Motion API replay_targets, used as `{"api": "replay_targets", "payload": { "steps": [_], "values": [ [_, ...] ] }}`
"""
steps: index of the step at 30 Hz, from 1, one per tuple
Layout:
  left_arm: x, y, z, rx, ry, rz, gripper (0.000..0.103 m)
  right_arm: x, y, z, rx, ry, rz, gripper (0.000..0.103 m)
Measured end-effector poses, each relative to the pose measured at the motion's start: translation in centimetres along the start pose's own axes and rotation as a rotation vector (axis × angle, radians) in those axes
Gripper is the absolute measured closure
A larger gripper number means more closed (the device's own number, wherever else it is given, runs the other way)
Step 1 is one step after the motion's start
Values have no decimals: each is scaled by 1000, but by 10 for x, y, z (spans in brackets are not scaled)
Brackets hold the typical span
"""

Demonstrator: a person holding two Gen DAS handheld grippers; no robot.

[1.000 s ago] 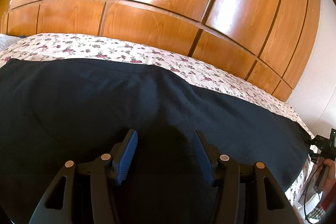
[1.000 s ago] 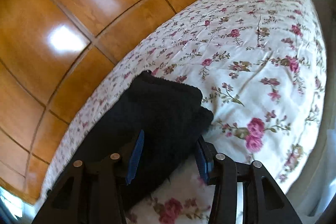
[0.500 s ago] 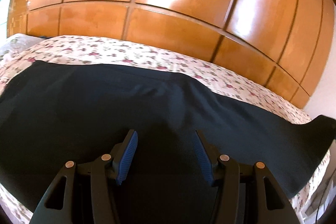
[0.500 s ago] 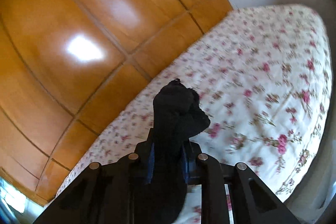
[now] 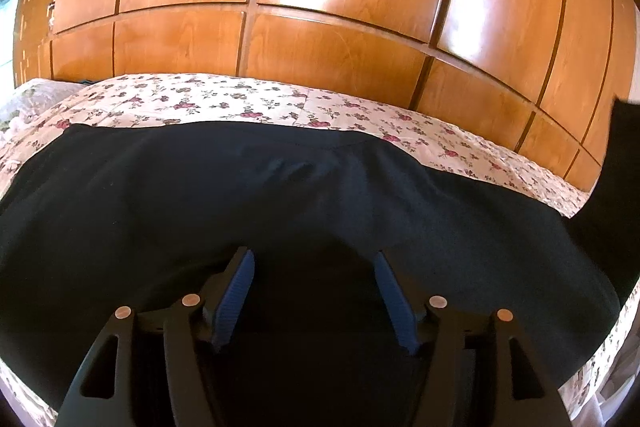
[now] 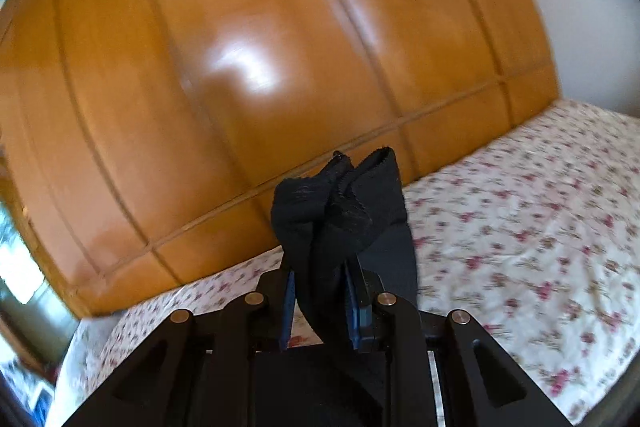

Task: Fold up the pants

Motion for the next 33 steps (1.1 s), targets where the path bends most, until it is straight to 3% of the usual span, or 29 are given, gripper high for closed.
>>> {"api": "replay_targets", "payload": {
  "steps": [7,13,19,26,28,30,33],
  "values": [
    [0,0,0,-2,-11,3,37,49,-39,89,-178,158,106,82],
    [0,0,-1,-1,-14,-1,37,114,-80,142,-243,268,263,82],
    [0,0,-2,-9,-22,-8,36,167,-122,155,-262,326,398,81],
    [0,1,-1,4,-17,-19,36,225,-145,150,-197,442,509,77],
    [0,1,-1,9,-15,-20,36,229,-140,150,-214,480,483,66],
    [0,2,0,18,-11,-19,36,232,-133,153,-269,490,499,43],
    [-1,5,2,54,22,-15,36,231,-119,153,-311,499,498,42]
  ]
}}
Point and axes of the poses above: each gripper's, at about its wrist camera, not at the fingertips, and y roughly against the way its jaws point, z to its left, x to its underside, the point moved 9 cm from there along -y, roughly the way its jaws point, and after that the axes turned 11 degrees about z, right-handed, at the moved point
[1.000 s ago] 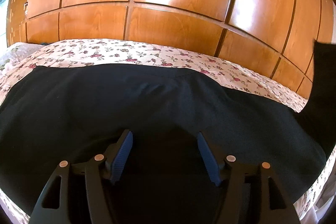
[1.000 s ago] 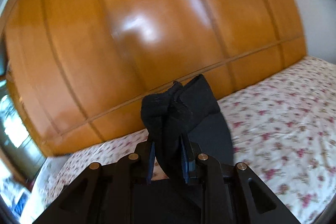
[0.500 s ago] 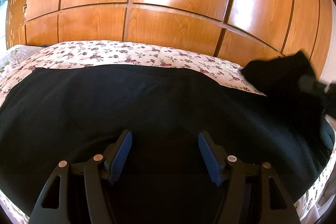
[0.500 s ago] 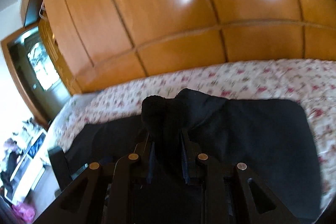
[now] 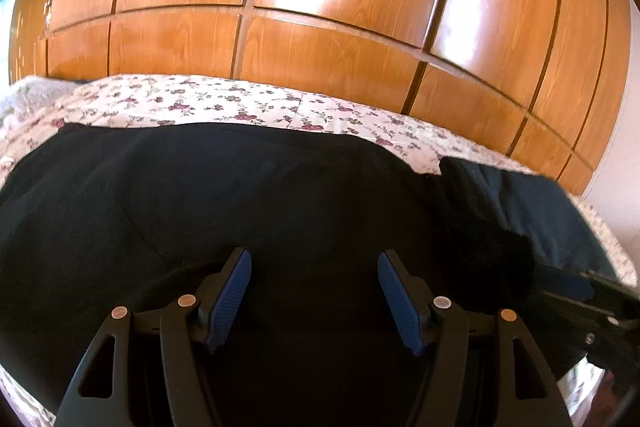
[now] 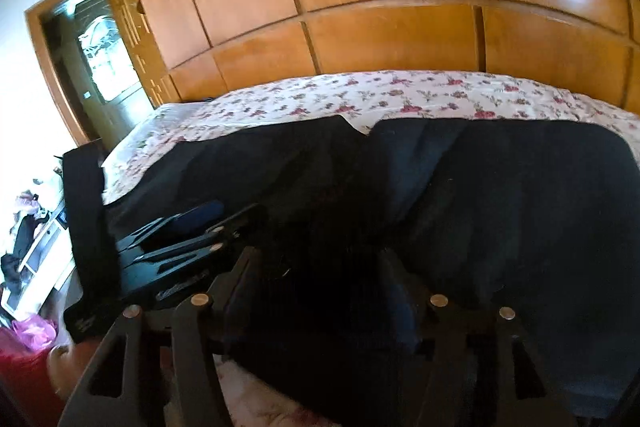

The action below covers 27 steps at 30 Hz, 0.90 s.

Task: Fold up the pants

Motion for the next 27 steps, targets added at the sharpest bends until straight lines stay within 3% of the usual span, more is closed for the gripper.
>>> {"api": "replay_targets", "payload": {
  "steps": [4,6,10,12,14,16,17,18,21,24,27],
  "values": [
    [-8,12,1,146,147,-9,38,1,28,-8,-29,-35,-61,42],
    [-14,17,-10,262,199,-2,38,-4,50,-26,-20,-84,-123,42],
    [-20,12,-45,377,168,57,36,-18,86,-74,72,-195,-213,45],
    [-23,1,-63,393,141,100,35,-27,92,-99,127,-239,-213,64],
    [-22,-18,-74,394,151,171,35,-33,88,-120,164,-277,-176,72],
    [-17,-33,-82,402,150,245,39,-37,78,-135,162,-308,-133,74],
    [-15,-39,-86,389,139,257,53,-37,72,-140,153,-317,-119,74],
    [-14,-39,-89,392,127,256,82,-36,66,-142,153,-319,-98,74],
    [-17,-29,-97,431,105,270,83,-26,53,-145,180,-315,-60,74],
    [-22,1,-97,481,84,237,86,-16,55,-146,177,-317,-58,74],
    [-21,14,-86,445,83,211,86,-12,63,-142,172,-290,-69,74]
  ]
}}
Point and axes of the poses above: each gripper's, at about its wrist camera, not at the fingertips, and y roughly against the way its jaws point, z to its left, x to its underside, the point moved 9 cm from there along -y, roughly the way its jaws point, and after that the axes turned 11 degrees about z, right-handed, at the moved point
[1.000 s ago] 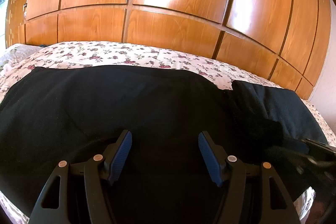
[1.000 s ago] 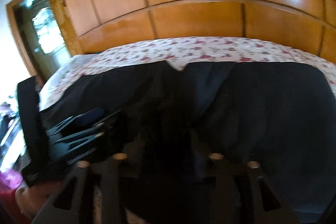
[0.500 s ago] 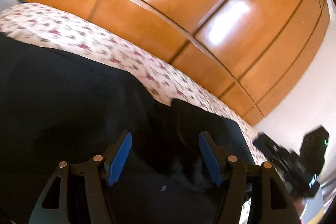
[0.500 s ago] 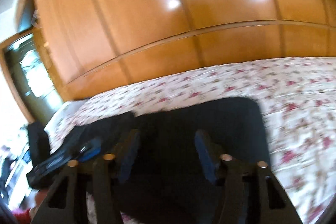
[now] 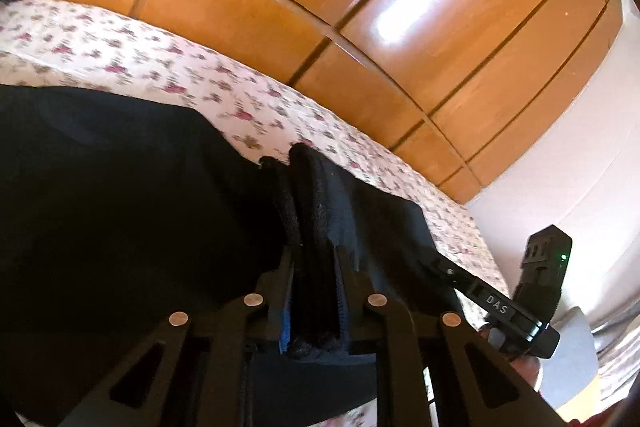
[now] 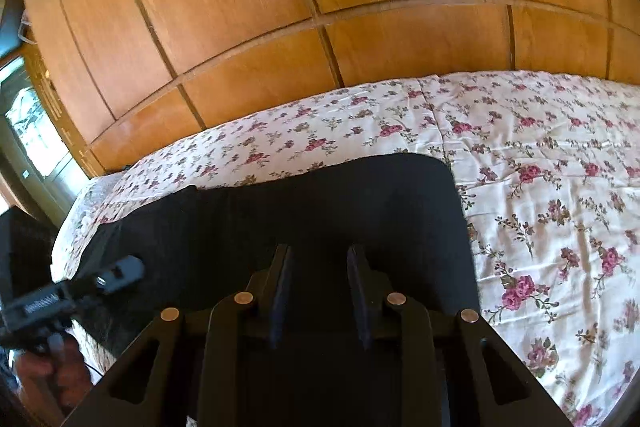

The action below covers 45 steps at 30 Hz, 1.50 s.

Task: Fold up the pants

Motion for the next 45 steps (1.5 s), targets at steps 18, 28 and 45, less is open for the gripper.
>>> {"api": "replay_targets", "payload": {
  "steps": [18,28,45],
  "values": [
    [18,39,68,-90,192,-94,64,25,-27,4,110,201,-21,76],
    [33,170,159,-280,468,-444,51,27,-24,5,99,196,-49,76],
    [90,208,243,-199,824,-587,28,29,-22,6,93,185,-71,76]
  ]
}}
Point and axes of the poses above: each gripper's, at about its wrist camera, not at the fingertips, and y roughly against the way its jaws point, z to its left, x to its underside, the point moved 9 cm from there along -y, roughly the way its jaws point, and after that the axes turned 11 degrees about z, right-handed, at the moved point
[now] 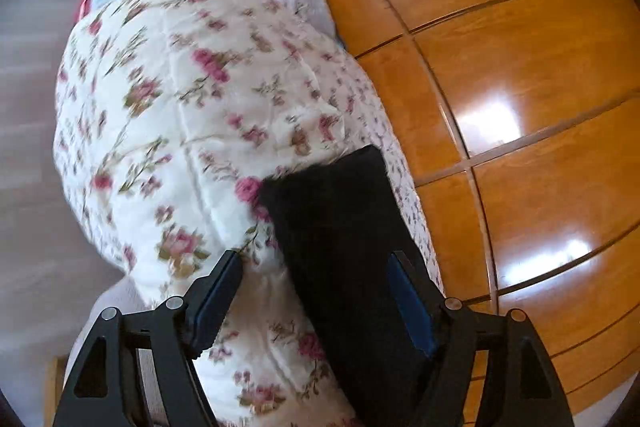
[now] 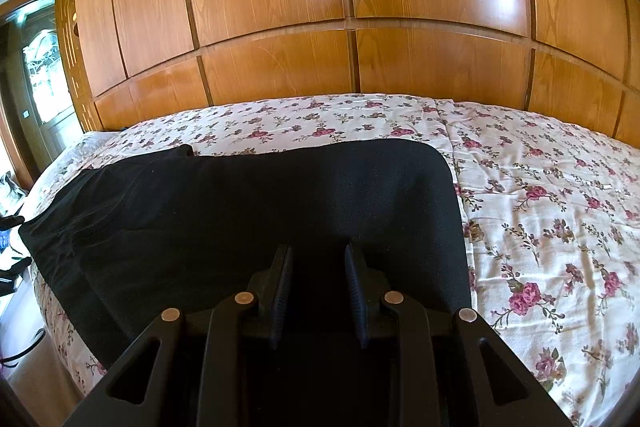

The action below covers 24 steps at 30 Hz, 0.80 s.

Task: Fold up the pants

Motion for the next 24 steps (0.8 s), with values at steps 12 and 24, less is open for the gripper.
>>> {"api": "replay_targets", "payload": {
  "steps": [12,24],
  "values": [
    [-22,-22,-8,-32,-99,21,80,0,0,1,3,2,2,76],
    [-12,9,-92,112,-263,-25,87,-7,19,-2,-76,-38,27,63]
  ]
}}
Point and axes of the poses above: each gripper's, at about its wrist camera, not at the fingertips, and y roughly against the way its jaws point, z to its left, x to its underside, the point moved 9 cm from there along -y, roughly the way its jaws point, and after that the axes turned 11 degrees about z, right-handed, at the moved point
